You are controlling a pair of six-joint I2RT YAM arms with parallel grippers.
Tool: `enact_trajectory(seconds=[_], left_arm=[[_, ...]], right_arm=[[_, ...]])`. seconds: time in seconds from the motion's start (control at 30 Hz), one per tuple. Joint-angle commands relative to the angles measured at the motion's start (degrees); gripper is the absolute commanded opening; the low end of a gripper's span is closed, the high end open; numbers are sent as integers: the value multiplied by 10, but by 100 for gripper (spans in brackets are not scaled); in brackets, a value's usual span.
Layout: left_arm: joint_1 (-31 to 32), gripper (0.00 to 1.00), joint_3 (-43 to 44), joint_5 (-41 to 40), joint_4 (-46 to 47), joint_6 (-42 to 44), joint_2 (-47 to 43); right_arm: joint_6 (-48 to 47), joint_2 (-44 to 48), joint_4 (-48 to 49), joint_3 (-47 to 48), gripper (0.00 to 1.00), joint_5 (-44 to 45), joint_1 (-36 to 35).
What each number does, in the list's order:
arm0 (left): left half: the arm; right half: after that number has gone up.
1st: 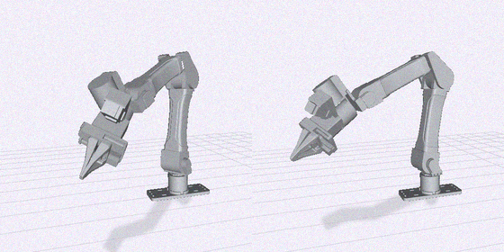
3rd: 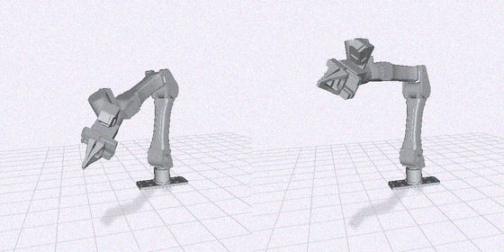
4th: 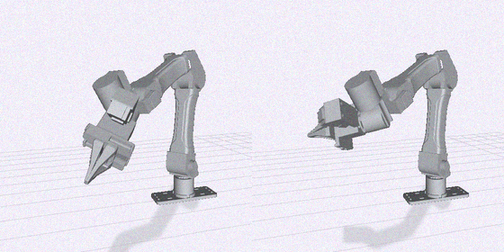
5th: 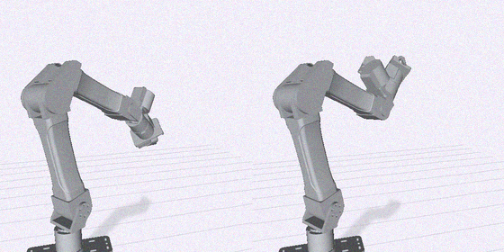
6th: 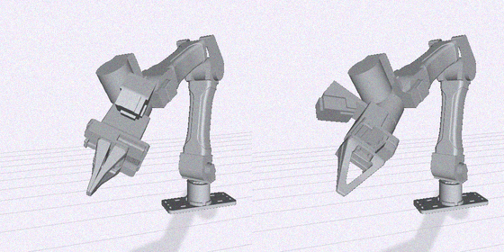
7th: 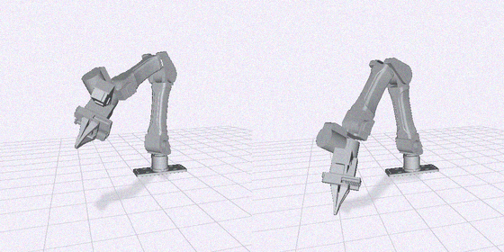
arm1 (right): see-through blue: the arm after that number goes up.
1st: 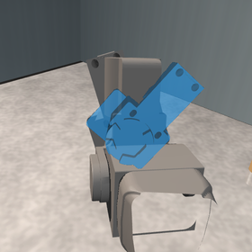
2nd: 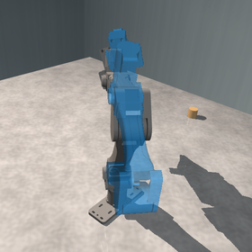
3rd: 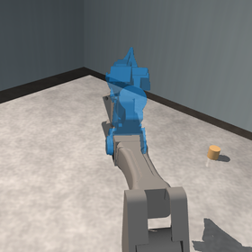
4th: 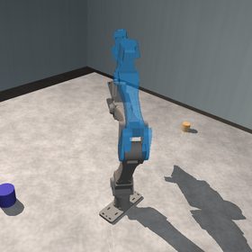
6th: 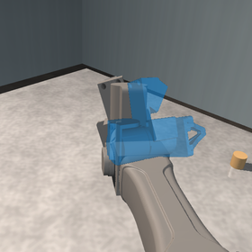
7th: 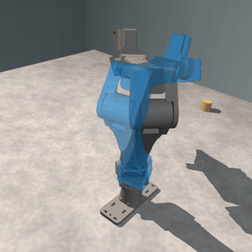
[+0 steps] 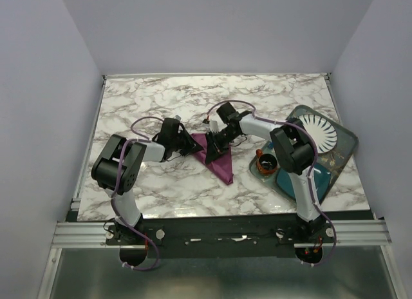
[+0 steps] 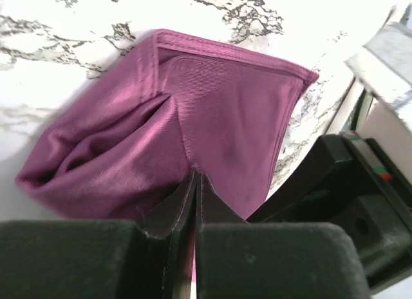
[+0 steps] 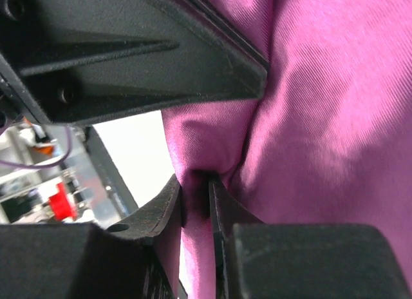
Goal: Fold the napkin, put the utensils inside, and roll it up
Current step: Roll the napkin with the utensil
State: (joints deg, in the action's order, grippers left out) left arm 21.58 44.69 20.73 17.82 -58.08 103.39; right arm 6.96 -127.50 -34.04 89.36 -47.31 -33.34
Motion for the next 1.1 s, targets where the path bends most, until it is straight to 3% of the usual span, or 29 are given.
enact_trajectory(seconds=[0.0,0.1,0.27,0.43,0.53,0.8,0.93,1.03,1.07], left_arm=[[7,11,-45,-27,-19,8,9],[6,11,-55,-27,-15,11,13],[6,10,-63,-29,-13,13,15],[6,10,-57,-24,-20,11,15],[5,10,-52,-25,-27,14,13],[5,10,-51,-21,-31,10,14],[5,9,-53,-20,-31,10,11],[5,11,-48,-25,-45,23,1],[6,13,-45,-31,-55,30,-12]], right_arm=[[-17,61,-20,-36,35,104,-2],[-15,106,-23,-53,43,142,-15],[-14,192,1,-89,62,370,-86],[-3,200,27,-97,69,614,-192],[1,176,39,-90,71,676,-222],[-14,116,66,-81,73,710,-248],[-4,103,89,-96,68,698,-249],[1,98,89,-99,58,695,-246],[7,101,91,-103,51,674,-242]])
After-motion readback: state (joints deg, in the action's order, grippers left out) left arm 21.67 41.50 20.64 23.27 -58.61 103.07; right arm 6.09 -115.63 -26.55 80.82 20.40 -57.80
